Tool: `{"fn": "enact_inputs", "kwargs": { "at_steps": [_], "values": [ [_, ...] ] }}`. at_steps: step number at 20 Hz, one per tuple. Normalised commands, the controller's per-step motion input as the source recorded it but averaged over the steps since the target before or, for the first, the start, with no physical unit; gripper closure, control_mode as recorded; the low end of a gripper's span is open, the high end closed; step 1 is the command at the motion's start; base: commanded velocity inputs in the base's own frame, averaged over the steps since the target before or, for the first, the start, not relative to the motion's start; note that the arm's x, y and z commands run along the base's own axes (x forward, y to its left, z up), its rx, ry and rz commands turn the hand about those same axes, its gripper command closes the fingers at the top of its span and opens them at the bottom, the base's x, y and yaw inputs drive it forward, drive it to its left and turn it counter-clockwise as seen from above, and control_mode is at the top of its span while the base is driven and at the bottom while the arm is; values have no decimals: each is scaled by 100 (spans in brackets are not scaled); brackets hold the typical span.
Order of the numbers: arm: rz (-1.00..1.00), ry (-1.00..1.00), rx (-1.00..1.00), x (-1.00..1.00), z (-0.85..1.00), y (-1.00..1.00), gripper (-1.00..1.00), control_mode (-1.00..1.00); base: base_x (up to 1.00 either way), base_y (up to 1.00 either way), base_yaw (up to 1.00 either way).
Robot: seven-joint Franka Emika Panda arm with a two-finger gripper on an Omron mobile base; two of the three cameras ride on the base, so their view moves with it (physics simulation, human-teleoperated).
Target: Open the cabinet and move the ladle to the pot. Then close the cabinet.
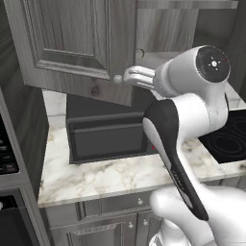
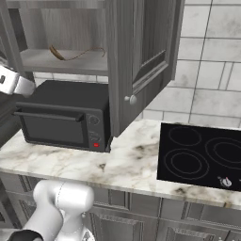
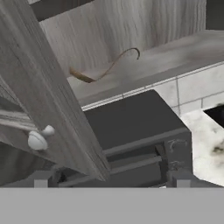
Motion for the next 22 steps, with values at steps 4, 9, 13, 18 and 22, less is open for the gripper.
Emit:
{"fn": "enact_inputs", "kwargs": {
  "at_steps": [4, 9, 13, 18, 22],
  "values": [
    [1, 0, 30, 10, 0, -37, -100, -100, 0, 0, 0],
    [8, 0, 30, 26, -4, -18, -100, -100, 0, 0, 0],
    [13, 0, 26, 29, -2, -14, -100, -100, 0, 0, 0],
    [14, 0, 22, 44, -11, -4, -100, -100, 0, 0, 0],
    [10, 0, 9, 60, -23, 0, -100, -100, 0, 0, 0]
  ]
}}
